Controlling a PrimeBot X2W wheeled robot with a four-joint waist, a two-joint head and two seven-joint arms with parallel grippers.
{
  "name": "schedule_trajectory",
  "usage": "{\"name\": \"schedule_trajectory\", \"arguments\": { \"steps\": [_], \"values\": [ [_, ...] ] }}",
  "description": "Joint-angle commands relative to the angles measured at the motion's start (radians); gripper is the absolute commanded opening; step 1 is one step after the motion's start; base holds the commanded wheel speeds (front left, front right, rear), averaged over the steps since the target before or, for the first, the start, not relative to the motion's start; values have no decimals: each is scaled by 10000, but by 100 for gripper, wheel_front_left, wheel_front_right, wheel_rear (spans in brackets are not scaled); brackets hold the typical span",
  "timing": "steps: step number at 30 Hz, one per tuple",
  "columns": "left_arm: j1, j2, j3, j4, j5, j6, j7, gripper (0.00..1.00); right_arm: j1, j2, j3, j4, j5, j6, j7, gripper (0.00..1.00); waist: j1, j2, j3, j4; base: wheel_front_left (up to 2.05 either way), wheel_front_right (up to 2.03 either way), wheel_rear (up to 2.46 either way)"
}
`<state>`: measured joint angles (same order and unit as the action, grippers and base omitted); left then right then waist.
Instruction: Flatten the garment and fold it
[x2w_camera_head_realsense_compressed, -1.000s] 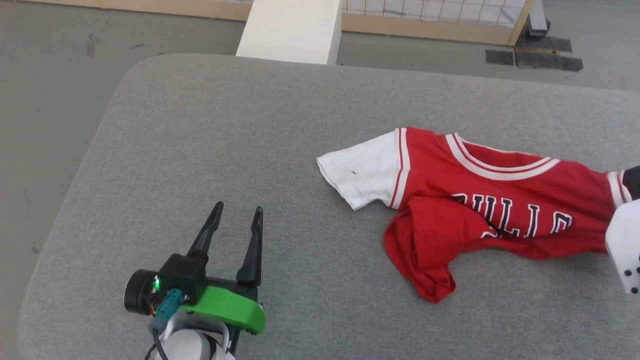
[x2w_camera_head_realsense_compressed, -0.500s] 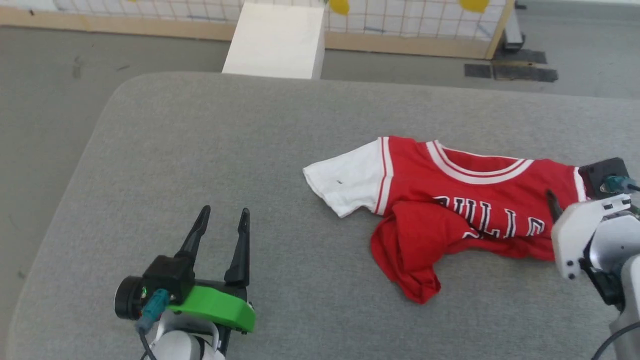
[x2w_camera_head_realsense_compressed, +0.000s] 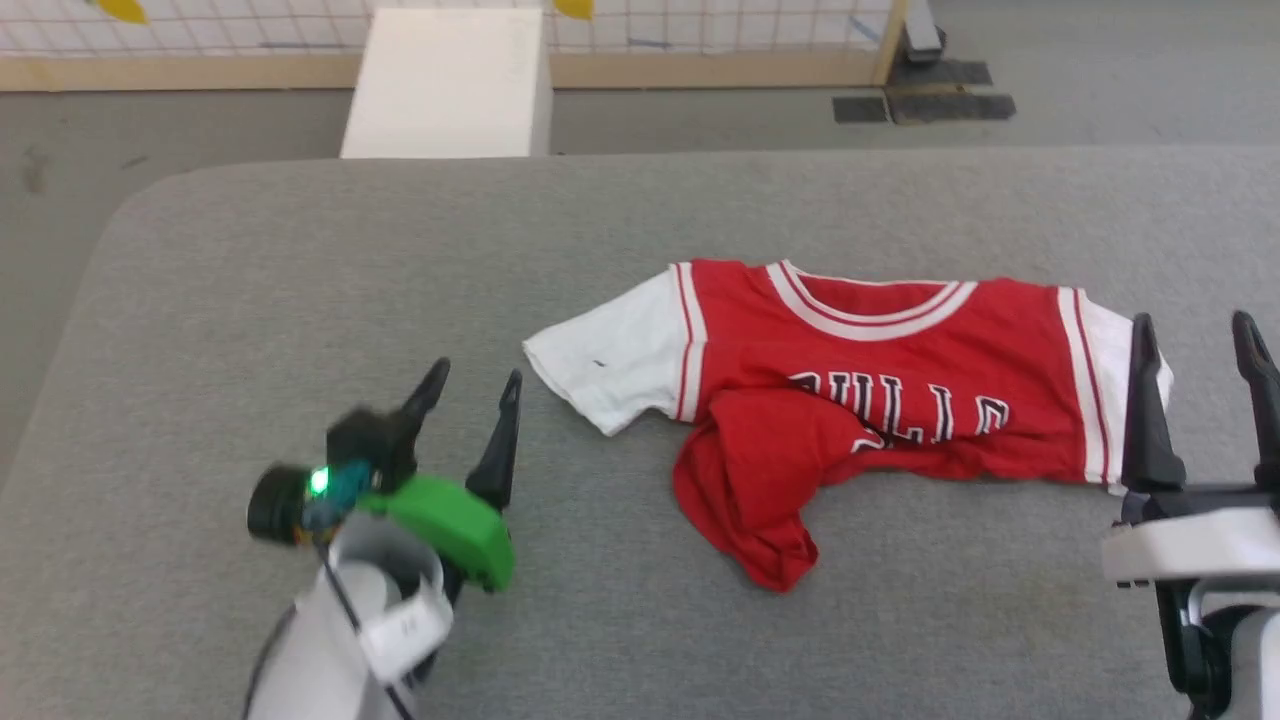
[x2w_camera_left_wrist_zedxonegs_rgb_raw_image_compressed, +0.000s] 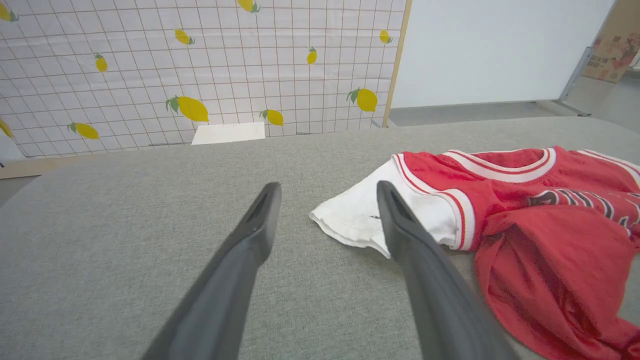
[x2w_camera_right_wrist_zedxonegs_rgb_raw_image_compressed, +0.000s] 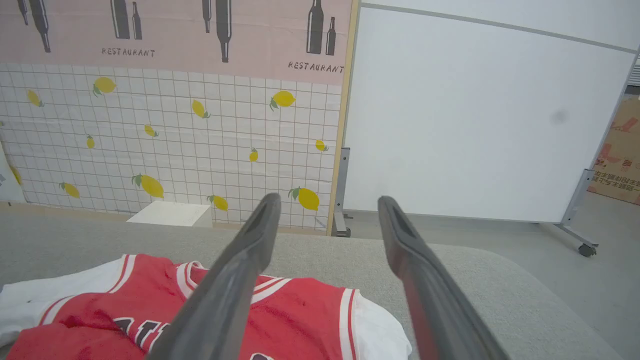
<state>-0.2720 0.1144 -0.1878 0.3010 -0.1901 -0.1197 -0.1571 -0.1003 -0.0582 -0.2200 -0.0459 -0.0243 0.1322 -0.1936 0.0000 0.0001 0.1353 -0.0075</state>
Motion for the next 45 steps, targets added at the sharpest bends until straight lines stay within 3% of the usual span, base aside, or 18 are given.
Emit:
{"name": "schedule_trajectory", "arguments": {
  "steps": [1, 5, 12, 20, 25, 32, 33, 37, 45],
  "values": [
    [-486, 249, -174, 132, -218, -71, 360, 100, 153, 50, -45, -29, 178, -15, -206, 100, 0, -1, 419, -439, 0, 0, 0],
    [-1844, 1011, -1111, 519, -867, -102, 1958, 100, 325, 74, 69, 202, 736, -15, -494, 100, 0, -1, 793, -834, 0, 0, 0],
    [-4258, 2714, -3067, 1204, -3093, -107, 5487, 100, 72, 77, 412, 482, 1022, -15, -653, 100, 0, -1, 1507, -1466, 0, 0, 0],
    [-5608, 3752, -4188, 2038, -5022, -108, 8703, 100, -243, 78, 577, 610, 1293, -15, -678, 100, 0, -1, 2020, -2031, 0, 0, 0],
    [-5894, 4097, -4599, 2292, -5423, -108, 9371, 100, -258, 79, 575, 682, 1388, -15, -680, 100, 0, -1, 2195, -2205, 0, 0, 0],
    [-5869, 4099, -4973, 2735, -5737, -109, 9647, 100, -298, 79, 547, 661, 1452, -15, -681, 100, 0, -1, 2385, -2210, 0, 0, 0],
    [-5805, 4072, -5069, 2735, -5944, -109, 9856, 0, -306, 79, 527, 663, 1442, -15, -681, 100, 0, -1, 2396, -2182, 0, 0, 0],
    [-5699, 4064, -5072, 2674, -6446, -109, 9968, 0, -346, 79, 389, 711, 1353, -15, -681, 100, 0, -1, 2344, -2003, 0, 0, 0],
    [-5311, 4301, -4464, 2769, -6050, 354, 7465, 0, -197, 79, 218, 1037, 896, -15, -681, 100, 0, -1, 1569, -1381, 0, 0, 0]
  ]
}}
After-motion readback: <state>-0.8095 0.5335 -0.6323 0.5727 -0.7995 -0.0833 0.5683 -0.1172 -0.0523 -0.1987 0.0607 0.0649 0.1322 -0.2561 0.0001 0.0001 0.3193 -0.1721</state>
